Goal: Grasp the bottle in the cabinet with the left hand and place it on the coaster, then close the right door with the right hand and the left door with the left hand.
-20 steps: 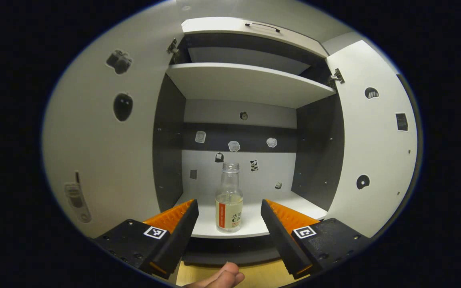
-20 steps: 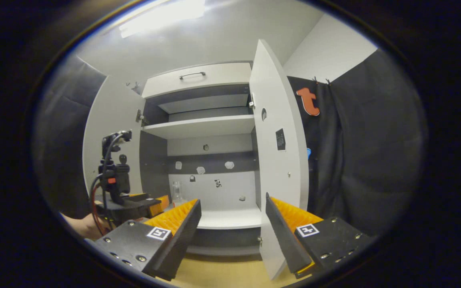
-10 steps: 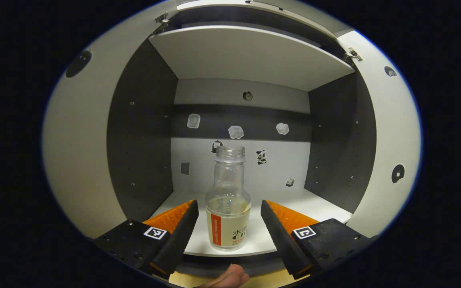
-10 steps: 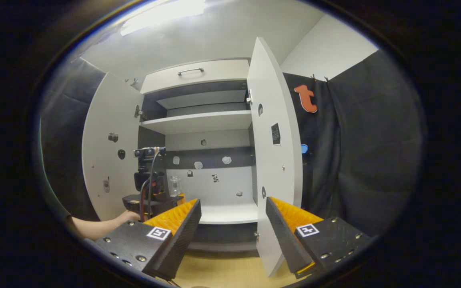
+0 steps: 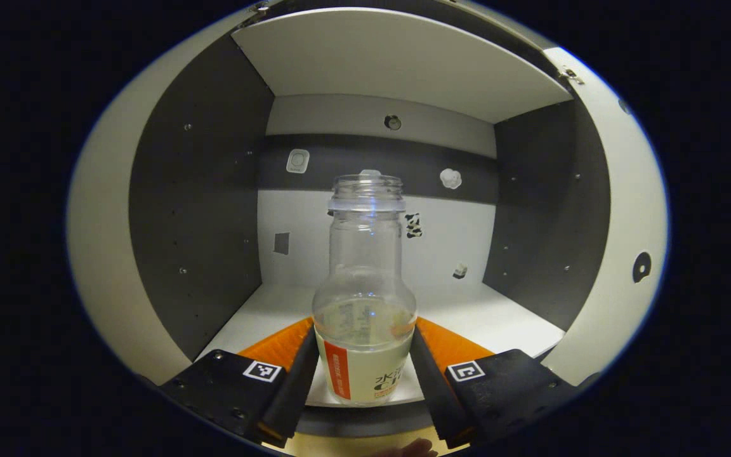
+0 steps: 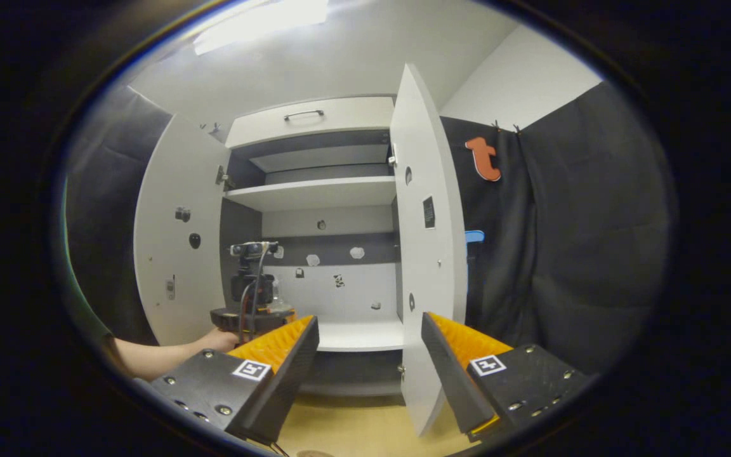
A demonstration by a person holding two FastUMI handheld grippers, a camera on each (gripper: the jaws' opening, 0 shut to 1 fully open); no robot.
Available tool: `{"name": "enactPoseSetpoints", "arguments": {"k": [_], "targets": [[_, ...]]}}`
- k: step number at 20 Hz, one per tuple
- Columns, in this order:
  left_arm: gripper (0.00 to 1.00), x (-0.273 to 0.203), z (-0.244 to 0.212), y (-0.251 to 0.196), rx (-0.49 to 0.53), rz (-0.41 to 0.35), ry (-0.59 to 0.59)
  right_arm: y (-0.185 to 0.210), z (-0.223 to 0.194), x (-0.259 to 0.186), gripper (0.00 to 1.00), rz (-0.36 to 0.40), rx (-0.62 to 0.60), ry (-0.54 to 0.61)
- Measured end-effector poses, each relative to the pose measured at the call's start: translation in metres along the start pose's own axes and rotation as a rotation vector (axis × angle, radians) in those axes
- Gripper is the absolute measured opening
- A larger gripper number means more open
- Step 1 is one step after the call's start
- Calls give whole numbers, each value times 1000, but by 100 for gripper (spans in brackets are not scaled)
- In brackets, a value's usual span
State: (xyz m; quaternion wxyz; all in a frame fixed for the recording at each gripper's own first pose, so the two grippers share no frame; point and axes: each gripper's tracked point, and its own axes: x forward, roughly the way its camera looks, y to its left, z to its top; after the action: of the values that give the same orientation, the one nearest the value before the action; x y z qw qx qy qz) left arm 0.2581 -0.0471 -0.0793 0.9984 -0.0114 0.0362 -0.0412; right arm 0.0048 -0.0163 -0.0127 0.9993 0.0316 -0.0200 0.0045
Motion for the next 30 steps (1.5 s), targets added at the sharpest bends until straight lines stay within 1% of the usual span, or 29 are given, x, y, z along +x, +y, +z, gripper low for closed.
{"name": "enactPoseSetpoints", "arguments": {"k": [1, 2, 3, 4, 6, 8, 12, 13, 14, 15, 16, 17, 18, 20, 23, 24, 27, 29, 30], "targets": [[80, -10, 5, 2, 13, 3, -9, -2, -1, -4, 99, -5, 14, 7], [82, -22, 8, 1, 26, -4, -5, -4, -1, -9, 98, -9, 25, 12], [80, -35, 12, -2, 33, -11, -13, -7, 1, -14, 98, -10, 31, 10], [80, -47, 16, -4, 33, -15, -18, -10, 5, -20, 98, -10, 32, 3], [80, -76, 20, -9, 8, -14, -33, -20, 8, -31, 98, -15, 12, 0], [80, -109, 17, -22, -23, -45, -45, -35, 10, -43, 99, -25, -11, -6], [79, -167, -3, -40, -53, -92, -65, -51, -2, -59, 98, -21, 16, -2], [80, -180, -4, -43, -59, -102, -91, -53, -6, -61, 94, -25, 43, 7], [80, -191, -4, -43, -65, -102, -139, -53, -9, -62, 98, -28, 67, 13], [80, -201, -4, -45, -64, -110, -182, -53, -9, -62, 98, -31, 82, 11], [77, -210, -8, -44, -56, -110, -226, -52, -8, -61, 98, -30, 91, 10], [80, -217, -20, -47, -31, -122, -230, -49, -7, -60, 98, -20, 89, 12], [79, -224, -38, -51, 2, -135, -209, -46, -4, -60, 98, -13, 79, 14], [80, -236, -75, -54, 49, -151, -184, -43, 6, -59, 98, -3, 27, 2], [79, -247, -129, -70, 47, -209, -137, -28, 16, -58, 98, 45, -5, -16], [80, -250, -146, -74, 48, -225, -116, -24, 16, -58, 98, 49, -16, -13], [80, -257, -192, -81, 89, -244, -74, -15, 5, -59, 98, 72, -77, 10], [80, -261, -215, -93, 93, -282, -81, -9, -6, -56, 98, 84, -115, 30], [80, -260, -231, -96, 99, -286, -60, -7, -12, -54, 98, 91, -127, 43]]}}
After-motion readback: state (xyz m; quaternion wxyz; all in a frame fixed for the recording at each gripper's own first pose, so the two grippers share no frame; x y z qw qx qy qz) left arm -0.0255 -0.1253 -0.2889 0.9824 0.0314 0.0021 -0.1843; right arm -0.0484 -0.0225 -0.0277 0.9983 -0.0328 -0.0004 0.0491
